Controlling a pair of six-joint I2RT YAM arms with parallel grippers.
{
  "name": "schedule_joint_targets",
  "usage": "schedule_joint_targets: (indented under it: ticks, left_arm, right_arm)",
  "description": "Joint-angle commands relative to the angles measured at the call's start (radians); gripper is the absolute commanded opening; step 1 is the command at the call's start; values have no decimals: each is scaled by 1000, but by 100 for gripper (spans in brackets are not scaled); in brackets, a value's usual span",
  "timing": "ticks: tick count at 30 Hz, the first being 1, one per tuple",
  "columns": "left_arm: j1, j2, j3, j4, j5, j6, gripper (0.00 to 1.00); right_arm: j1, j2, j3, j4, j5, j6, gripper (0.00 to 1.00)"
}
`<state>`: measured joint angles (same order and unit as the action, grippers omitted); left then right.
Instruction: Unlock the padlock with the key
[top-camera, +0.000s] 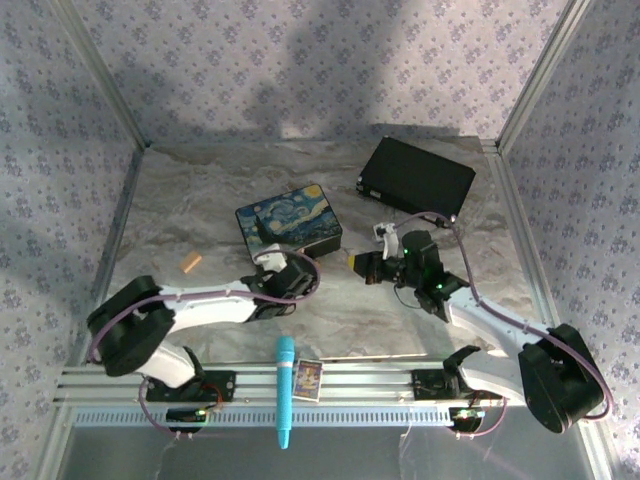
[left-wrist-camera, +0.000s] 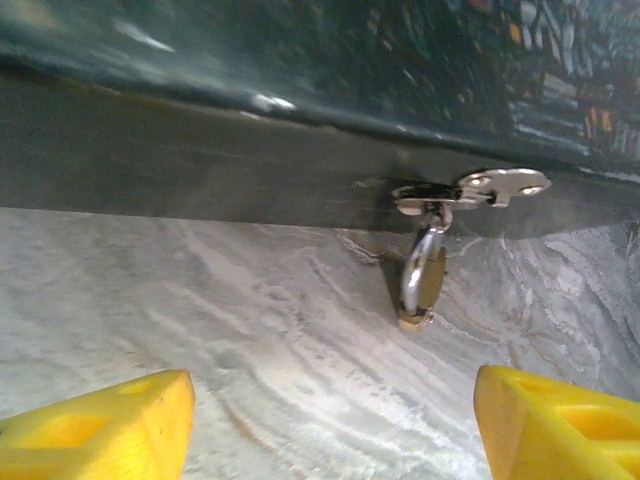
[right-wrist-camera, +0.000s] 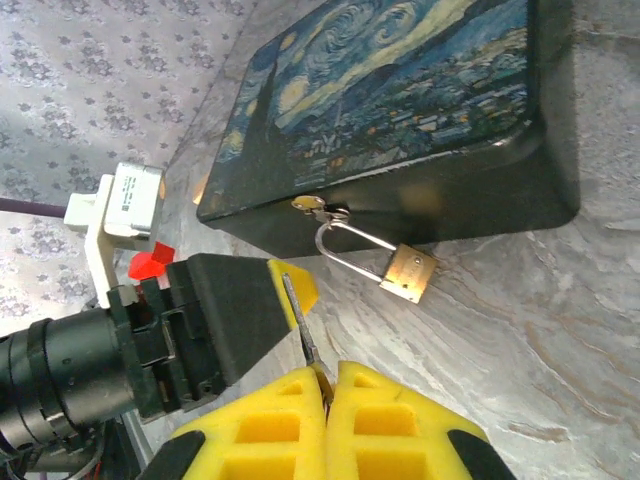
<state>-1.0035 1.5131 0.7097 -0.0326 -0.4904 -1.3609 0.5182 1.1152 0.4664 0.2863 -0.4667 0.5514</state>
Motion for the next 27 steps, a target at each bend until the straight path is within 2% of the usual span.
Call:
schedule_joint_targets:
  ticks: [1, 5, 11, 17, 23, 27]
  left_arm:
    - [3, 86, 65, 48, -19, -53, 73]
    - [11, 173, 114, 93, -21, -1, 73]
    - [27, 250, 202, -44, -77, -34, 70]
    - [50, 334, 262, -123, -61, -46, 67]
    - [66, 336, 283, -212, -50, -51, 52]
    - [57, 308, 254, -241, -21, -45, 46]
  right_arm:
    - [-13, -31, -18, -26, 18, -15, 0]
    - [-21, -53, -33, -43, 16, -13, 0]
    - [-41, -93, -69, -60, 27, -7, 0]
    - [-68, -111, -82, -60, 14, 2, 0]
    - [-81, -115, -84, -72, 18, -4, 0]
    - [-87, -98, -87, -56, 13, 0, 0]
